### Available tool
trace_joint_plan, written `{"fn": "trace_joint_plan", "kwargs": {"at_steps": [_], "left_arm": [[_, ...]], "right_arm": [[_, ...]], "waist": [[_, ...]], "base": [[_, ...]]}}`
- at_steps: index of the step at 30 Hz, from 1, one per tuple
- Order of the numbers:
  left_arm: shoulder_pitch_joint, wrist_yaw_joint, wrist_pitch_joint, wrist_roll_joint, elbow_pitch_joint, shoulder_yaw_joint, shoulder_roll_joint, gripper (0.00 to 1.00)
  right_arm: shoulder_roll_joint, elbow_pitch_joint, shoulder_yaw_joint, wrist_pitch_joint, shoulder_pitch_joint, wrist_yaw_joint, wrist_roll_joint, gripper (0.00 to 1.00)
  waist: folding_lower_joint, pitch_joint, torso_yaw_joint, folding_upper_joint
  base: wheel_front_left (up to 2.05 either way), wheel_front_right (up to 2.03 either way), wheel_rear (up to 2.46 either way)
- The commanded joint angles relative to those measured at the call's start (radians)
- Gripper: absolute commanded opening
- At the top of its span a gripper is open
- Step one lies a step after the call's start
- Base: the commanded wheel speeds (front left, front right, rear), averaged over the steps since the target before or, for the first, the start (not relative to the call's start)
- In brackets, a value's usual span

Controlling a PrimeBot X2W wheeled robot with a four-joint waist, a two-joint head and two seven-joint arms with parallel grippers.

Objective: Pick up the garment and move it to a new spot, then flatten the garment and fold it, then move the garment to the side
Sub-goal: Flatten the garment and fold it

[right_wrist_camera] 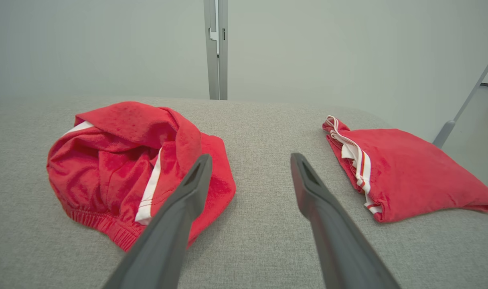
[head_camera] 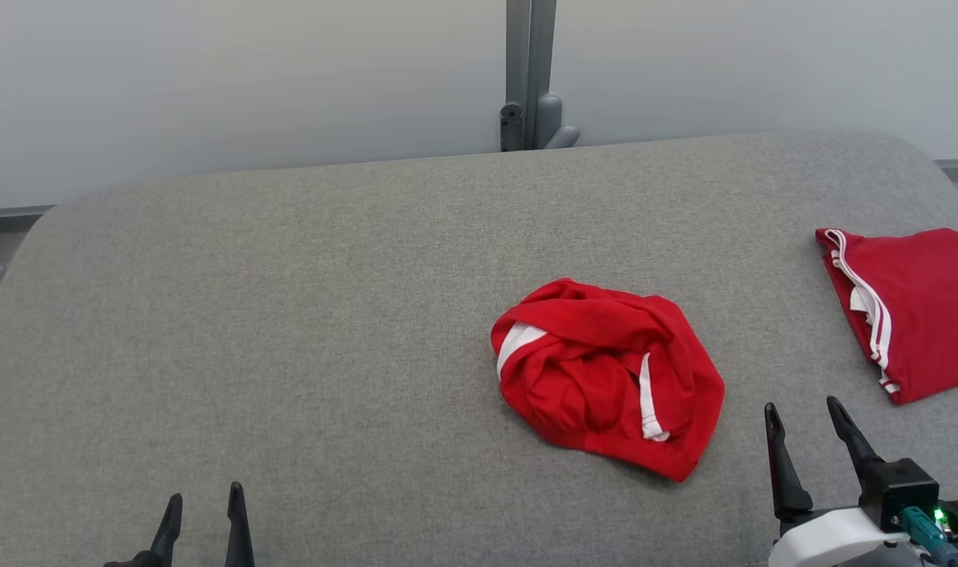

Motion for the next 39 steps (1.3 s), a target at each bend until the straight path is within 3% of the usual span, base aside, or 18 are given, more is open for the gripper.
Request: {"fn": "trace_joint_plan", "kwargs": {"at_steps": [1, 5, 16, 22, 28, 34, 39], "left_arm": [[-0.007, -0.004, 0.000, 0.009, 0.000, 0.003, -0.002, 1.00], [-0.022, -0.013, 0.000, -0.060, 0.013, 0.004, -0.006, 1.00], [-0.181, -0.023, 0.014, -0.391, 0.121, -0.227, -0.006, 1.00], [-0.311, -0.013, 0.142, -0.619, 0.208, -0.409, -0.004, 1.00], [-0.398, 0.021, 0.207, -0.809, 0.283, -0.506, -0.004, 1.00], [-0.454, 0.041, 0.186, -0.861, 0.374, -0.552, -0.004, 1.00], [-0.496, 0.028, 0.167, -0.918, 0.451, -0.557, -0.004, 1.00]], "right_arm": [[-0.002, -0.001, 0.000, -0.003, 0.008, -0.002, -0.004, 1.00], [-0.002, 0.002, 0.013, -0.003, -0.004, -0.002, -0.001, 1.00], [-0.003, 0.002, 0.029, -0.003, -0.026, -0.002, -0.010, 1.00], [-0.002, -0.002, 0.026, -0.003, -0.046, -0.002, 0.006, 1.00], [-0.002, -0.002, 0.029, -0.003, -0.066, -0.002, 0.019, 1.00], [-0.002, -0.004, 0.022, -0.003, -0.074, -0.002, 0.026, 1.00], [-0.002, -0.004, 0.021, -0.003, -0.082, -0.002, 0.032, 1.00]], "waist": [[0.0000, 0.000, -0.002, 0.0078], [0.0000, 0.005, -0.021, 0.0078], [0.0000, 0.051, -0.131, 0.0078], [0.0000, 0.103, -0.207, 0.0078], [0.0000, 0.133, -0.272, 0.0078], [0.0000, 0.152, -0.300, 0.0078], [0.0000, 0.165, -0.302, 0.0078]], "base": [[0.00, 0.00, 0.00], [0.00, 0.00, 0.00], [0.00, 0.00, 0.00], [0.00, 0.00, 0.00], [0.00, 0.00, 0.00], [0.00, 0.00, 0.00], [0.00, 0.00, 0.00]]}}
